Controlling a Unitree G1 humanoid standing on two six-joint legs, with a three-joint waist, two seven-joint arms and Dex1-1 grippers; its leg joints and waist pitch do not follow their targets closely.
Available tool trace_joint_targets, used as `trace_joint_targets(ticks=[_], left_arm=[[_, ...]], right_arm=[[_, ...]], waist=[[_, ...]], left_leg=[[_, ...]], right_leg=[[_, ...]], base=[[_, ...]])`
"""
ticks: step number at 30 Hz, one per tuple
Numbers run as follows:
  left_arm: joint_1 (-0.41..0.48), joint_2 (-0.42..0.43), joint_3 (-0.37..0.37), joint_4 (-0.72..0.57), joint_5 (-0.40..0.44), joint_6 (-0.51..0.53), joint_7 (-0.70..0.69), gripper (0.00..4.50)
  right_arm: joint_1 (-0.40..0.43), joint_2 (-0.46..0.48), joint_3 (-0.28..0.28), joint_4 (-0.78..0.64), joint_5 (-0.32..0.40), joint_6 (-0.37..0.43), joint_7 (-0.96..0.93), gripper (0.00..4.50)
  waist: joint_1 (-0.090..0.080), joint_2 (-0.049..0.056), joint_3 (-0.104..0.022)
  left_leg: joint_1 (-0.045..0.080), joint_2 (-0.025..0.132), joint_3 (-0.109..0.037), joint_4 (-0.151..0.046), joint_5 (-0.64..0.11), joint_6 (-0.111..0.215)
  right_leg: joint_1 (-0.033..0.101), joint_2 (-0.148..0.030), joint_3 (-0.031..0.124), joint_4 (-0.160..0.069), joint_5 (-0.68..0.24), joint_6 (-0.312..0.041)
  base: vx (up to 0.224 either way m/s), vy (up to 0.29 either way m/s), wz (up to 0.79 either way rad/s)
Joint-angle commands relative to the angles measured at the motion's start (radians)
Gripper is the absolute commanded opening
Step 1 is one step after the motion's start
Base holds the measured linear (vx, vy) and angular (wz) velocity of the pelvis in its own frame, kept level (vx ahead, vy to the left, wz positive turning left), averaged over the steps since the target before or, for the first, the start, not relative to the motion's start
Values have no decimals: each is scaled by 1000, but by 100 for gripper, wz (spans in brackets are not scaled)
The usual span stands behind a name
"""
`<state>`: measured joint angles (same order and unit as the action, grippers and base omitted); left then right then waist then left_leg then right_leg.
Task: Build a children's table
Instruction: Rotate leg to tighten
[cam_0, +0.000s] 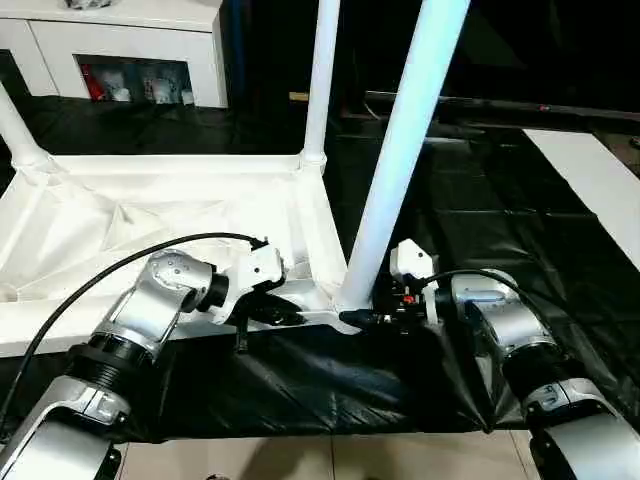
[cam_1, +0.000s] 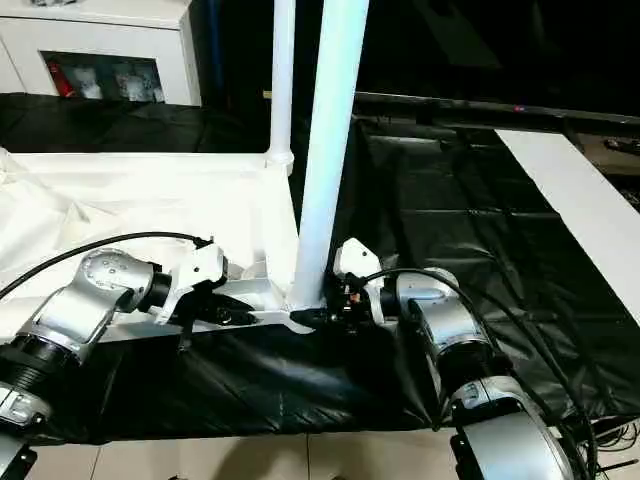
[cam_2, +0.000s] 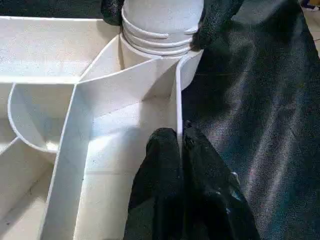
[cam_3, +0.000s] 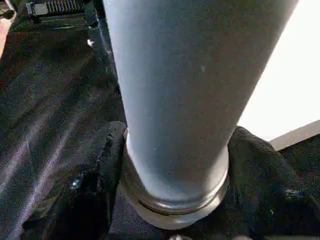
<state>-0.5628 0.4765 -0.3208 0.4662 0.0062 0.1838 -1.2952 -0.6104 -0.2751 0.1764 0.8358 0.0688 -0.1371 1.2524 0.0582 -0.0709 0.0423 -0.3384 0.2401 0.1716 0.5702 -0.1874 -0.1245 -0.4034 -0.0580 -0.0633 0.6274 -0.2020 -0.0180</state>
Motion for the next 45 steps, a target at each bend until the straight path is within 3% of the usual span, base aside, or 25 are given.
trace_joint_targets(ticks=[1,9,14,17,19,20,22,26,27,29,30,32,34,35,38,39,40,41,45], left_arm=[[-2,4,-27,27,16,-1,-22,0],[-6,6,-24,41,17,-11,-8,0],[-11,-40,-14,50,31,18,81,0],[-14,-122,-1,59,38,52,202,0],[-16,-211,-7,63,45,78,295,0],[-16,-217,-7,63,46,80,301,0],[-21,-272,-21,61,50,100,339,0],[-30,-313,-43,63,59,106,354,0],[-28,-313,-45,61,62,105,348,0],[-24,-304,-43,59,69,103,341,0],[-24,-302,-42,58,71,103,339,0],[-17,-282,-35,57,80,96,322,0],[-8,-247,-29,51,83,92,298,0],[2,-211,-26,44,76,79,265,0],[7,-188,-26,40,73,65,240,0],[10,-174,-26,38,68,54,217,0],[13,-161,-23,35,61,54,197,0],[14,-148,-21,34,56,45,178,0],[10,-89,-10,38,40,9,75,0]], right_arm=[[-17,-2,2,2,0,-25,6,281],[-1,18,-1,-7,6,-40,-2,272],[53,60,-10,-37,2,-16,-111,272],[109,127,-25,-48,-15,5,-279,271],[146,211,-34,-38,-31,20,-435,270],[147,216,-35,-37,-32,21,-447,270],[134,286,-46,4,-48,34,-591,270],[84,377,-65,44,-47,23,-718,270],[75,391,-66,23,-42,4,-711,270],[73,392,-76,-7,-26,-14,-684,270],[74,388,-77,-12,-24,-15,-678,326],[84,352,-84,-45,-15,-21,-633,340],[97,295,-79,-80,-3,-10,-562,374],[108,223,-58,-104,-13,-15,-494,385],[107,181,-58,-104,-10,-18,-447,388],[104,159,-62,-102,-4,-19,-410,388],[101,136,-64,-99,0,-22,-373,388],[96,116,-65,-95,3,-24,-339,388],[65,42,-73,-81,28,-28,-186,388]], waist=[[2,6,-57],[1,10,-56],[0,8,-52],[-1,4,-44],[-1,8,-43],[-2,9,-42],[-12,10,-39],[-26,17,-39],[-28,21,-42],[-30,20,-44],[-29,20,-43],[-26,16,-44],[-24,14,-47],[-20,11,-47],[-16,9,-48],[-13,10,-52],[-12,8,-55],[-11,8,-58],[-9,10,-61]], left_leg=[[-6,-5,14,-51,-133,52],[-5,-5,13,-51,-146,47],[-2,-4,13,-55,-171,36],[4,-8,12,-59,-229,12],[6,-7,10,-61,-249,2],[7,-6,8,-63,-259,-2],[6,-12,1,-66,-319,-9],[8,-17,-7,-66,-381,-5],[6,-15,-11,-69,-384,-3],[-2,-13,-12,-73,-373,4],[2,-13,-10,-73,-373,8],[6,-13,-6,-71,-369,17],[-1,-11,-4,-72,-335,26],[1,-9,2,-69,-302,39],[-3,-9,7,-65,-274,52],[-6,-10,7,-64,-242,55],[-7,-10,8,-62,-218,56],[-11,-10,11,-59,-154,65],[-11,-10,13,-54,-118,91]], right_leg=[[59,-63,47,-66,-80,-246],[58,-62,47,-67,-90,-245],[55,-63,49,-74,-137,-233],[48,-63,48,-90,-282,-186],[42,-65,48,-97,-359,-158],[40,-66,47,-101,-381,-150],[35,-66,41,-115,-509,-99],[26,-66,33,-131,-586,-65],[32,-68,30,-132,-575,-61],[37,-67,29,-130,-523,-69],[32,-65,31,-129,-502,-79],[29,-65,35,-126,-479,-94],[38,-65,39,-119,-419,-112],[36,-63,42,-114,-356,-135],[38,-64,45,-109,-329,-154],[45,-66,46,-105,-302,-158],[47,-65,47,-101,-268,-164],[53,-62,47,-87,-158,-194],[57,-59,46,-73,-34,-240]], base=[[0,0,0],[0,0,0],[0,0,0],[0,0,0],[0,0,0],[0,0,0],[0,0,0],[0,0,0],[0,0,0],[0,0,0],[0,0,0],[0,0,0],[0,0,0],[0,0,0],[0,0,0],[51,-22,3],[57,-26,1],[57,-26,1],[43,-10,0]])
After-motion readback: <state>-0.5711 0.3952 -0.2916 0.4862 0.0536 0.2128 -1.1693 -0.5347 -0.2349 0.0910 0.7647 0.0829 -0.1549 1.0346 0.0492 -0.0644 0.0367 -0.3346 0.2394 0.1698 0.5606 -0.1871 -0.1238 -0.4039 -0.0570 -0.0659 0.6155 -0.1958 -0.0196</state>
